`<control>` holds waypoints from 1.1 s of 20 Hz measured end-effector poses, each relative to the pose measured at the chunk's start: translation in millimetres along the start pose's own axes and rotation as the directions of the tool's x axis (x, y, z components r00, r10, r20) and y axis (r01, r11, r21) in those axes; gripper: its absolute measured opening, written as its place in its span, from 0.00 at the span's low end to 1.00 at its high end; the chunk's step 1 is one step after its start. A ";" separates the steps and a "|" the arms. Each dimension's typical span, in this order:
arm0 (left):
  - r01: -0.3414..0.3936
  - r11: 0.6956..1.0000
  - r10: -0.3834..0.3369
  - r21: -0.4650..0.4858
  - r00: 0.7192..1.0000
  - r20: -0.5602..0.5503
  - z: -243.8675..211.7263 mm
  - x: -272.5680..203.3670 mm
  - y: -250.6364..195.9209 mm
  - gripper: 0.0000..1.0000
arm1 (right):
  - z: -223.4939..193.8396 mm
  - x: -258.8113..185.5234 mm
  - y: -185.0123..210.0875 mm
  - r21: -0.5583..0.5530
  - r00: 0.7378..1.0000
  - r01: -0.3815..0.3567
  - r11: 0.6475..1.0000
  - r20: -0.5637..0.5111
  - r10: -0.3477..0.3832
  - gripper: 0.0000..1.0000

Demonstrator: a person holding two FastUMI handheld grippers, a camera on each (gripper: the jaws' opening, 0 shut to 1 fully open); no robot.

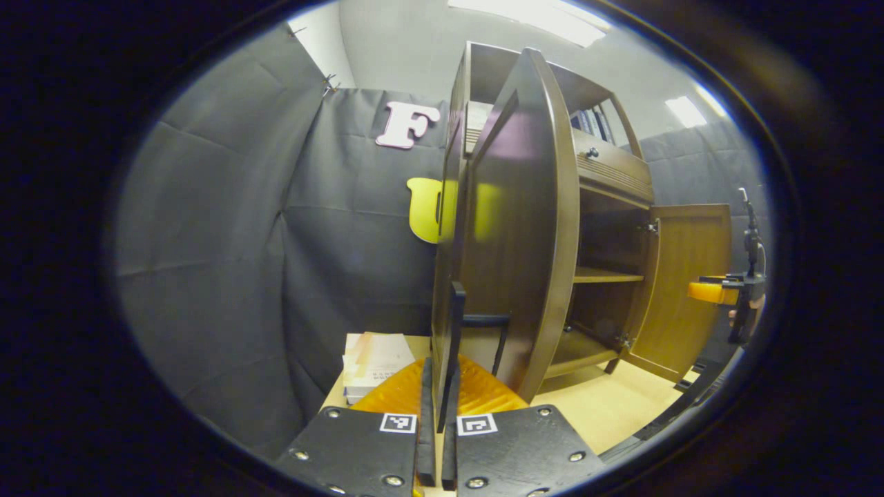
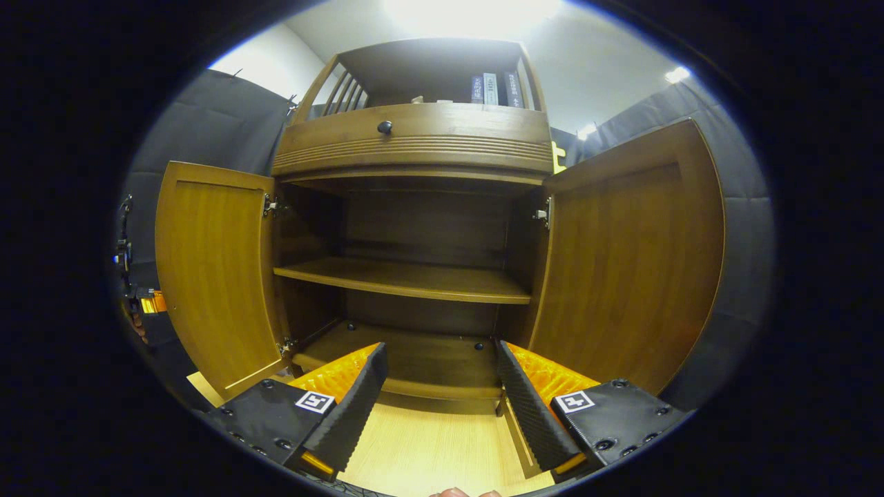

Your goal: Open the right door of the double-door shoe cabinet with the right hand, and open the left door with the left hand.

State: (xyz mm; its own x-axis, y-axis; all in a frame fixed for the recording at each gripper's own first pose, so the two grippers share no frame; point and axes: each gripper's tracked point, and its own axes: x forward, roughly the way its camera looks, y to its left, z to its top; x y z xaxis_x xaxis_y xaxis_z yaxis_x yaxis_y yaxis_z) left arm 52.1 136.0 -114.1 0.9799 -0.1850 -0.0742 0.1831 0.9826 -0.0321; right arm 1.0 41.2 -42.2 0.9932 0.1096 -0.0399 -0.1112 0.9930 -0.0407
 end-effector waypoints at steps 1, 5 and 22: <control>-0.010 1.000 0.010 0.005 1.000 -0.003 -0.3 -3.4 0.7 0.01 | 0.2 -1.4 -2.6 0.004 1.000 0.003 1.000 0.002 -0.003 0.97; -0.077 0.997 0.077 -0.012 0.997 -0.029 -9.9 -36.2 13.8 0.07 | -1.9 -6.6 -15.2 -0.001 1.000 0.005 1.000 0.001 -0.005 1.00; -0.461 0.883 0.470 -0.091 0.873 0.131 91.5 -161.9 -85.0 0.92 | -3.1 -63.9 -66.3 -0.016 0.996 -0.085 0.996 -0.022 0.085 1.00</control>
State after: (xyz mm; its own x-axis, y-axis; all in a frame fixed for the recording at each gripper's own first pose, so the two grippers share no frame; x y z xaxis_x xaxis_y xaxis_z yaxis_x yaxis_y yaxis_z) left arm -114.9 84.0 -8.2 0.9519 0.3021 0.0504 -0.2973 0.9510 -0.0849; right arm -55.2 -31.8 -40.0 0.9792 0.1921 -0.0649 -0.1956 0.9792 -0.0529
